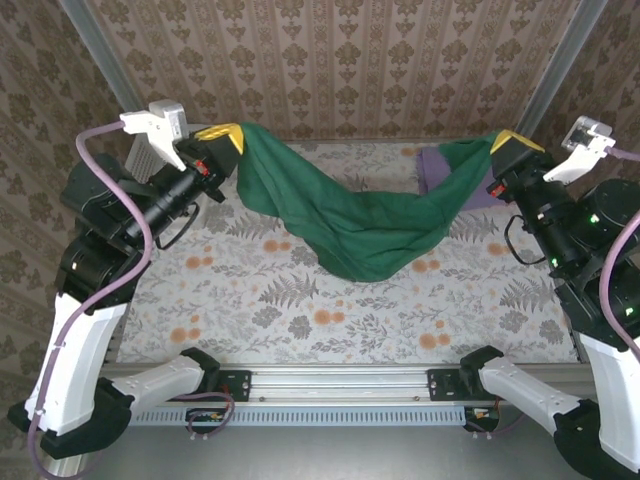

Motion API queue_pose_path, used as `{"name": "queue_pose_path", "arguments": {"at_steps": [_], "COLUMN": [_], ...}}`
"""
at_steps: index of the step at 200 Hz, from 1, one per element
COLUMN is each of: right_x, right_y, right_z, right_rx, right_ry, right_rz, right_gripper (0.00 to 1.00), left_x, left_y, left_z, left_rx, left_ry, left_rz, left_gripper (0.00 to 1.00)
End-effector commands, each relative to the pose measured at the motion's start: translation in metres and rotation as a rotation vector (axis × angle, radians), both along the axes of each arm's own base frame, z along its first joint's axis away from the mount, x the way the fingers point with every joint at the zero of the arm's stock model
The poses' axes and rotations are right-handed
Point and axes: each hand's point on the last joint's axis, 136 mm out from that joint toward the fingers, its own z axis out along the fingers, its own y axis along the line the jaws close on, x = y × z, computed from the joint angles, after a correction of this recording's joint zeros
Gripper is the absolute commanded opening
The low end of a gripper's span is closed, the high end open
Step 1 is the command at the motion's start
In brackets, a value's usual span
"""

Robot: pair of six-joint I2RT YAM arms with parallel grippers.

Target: Fold and stack the t-shirts

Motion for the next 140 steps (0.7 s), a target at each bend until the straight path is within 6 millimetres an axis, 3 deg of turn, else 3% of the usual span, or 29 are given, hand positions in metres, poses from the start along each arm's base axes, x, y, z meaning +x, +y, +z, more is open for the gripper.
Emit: {"name": "queue_pose_path", "arguments": {"at_steps": [1,20,38,48,69,73,82,98,106,111,115,123,130,140], "right_x": [0.027,0.071,0.122,0.153,0.228,0.240,0.261,0.293,0.307,0.313,0.318,0.324,0.324,0.324], "right_y": [0.007,0.025,0.046,0.060,0.100,0.107,0.121,0.146,0.157,0.163,0.167,0.171,0.168,0.162], "right_z": [0.016,0.000,-0.026,-0.048,-0.120,-0.134,-0.172,-0.232,-0.265,-0.275,-0.294,-0.313,-0.313,-0.320], "right_rx": [-0.014,-0.044,-0.080,-0.105,-0.151,-0.153,-0.171,-0.200,-0.213,-0.217,-0.228,-0.252,-0.271,-0.299], "right_ry": [-0.030,0.040,0.129,0.198,0.378,0.405,0.501,0.633,0.707,0.740,0.787,0.849,0.872,0.900], "right_rz": [-0.018,-0.006,0.005,0.021,0.088,0.103,0.133,0.182,0.210,0.225,0.237,0.245,0.234,0.213], "right_gripper": [0.00,0.00,0.00,0.00,0.00,0.00,0.00,0.00,0.00,0.00,0.08,0.29,0.46,0.61], "left_x": [0.024,0.070,0.120,0.145,0.181,0.184,0.188,0.186,0.184,0.182,0.181,0.179,0.177,0.177], "left_y": [0.014,0.037,0.070,0.088,0.132,0.140,0.151,0.159,0.158,0.157,0.155,0.148,0.138,0.122], "left_z": [0.004,-0.027,-0.079,-0.114,-0.196,-0.211,-0.239,-0.268,-0.273,-0.274,-0.275,-0.274,-0.273,-0.274], "left_rx": [-0.025,-0.028,-0.063,-0.089,-0.127,-0.131,-0.133,-0.122,-0.112,-0.107,-0.097,-0.063,-0.023,0.051], "left_ry": [0.030,0.157,0.346,0.443,0.651,0.686,0.752,0.795,0.789,0.783,0.780,0.762,0.746,0.738], "left_rz": [0.119,0.288,0.438,0.503,0.655,0.684,0.726,0.764,0.765,0.761,0.755,0.738,0.711,0.661], "left_gripper": [0.00,0.00,0.00,0.00,0.04,0.10,0.35,0.65,0.70,0.74,0.77,0.82,0.87,0.94]}}
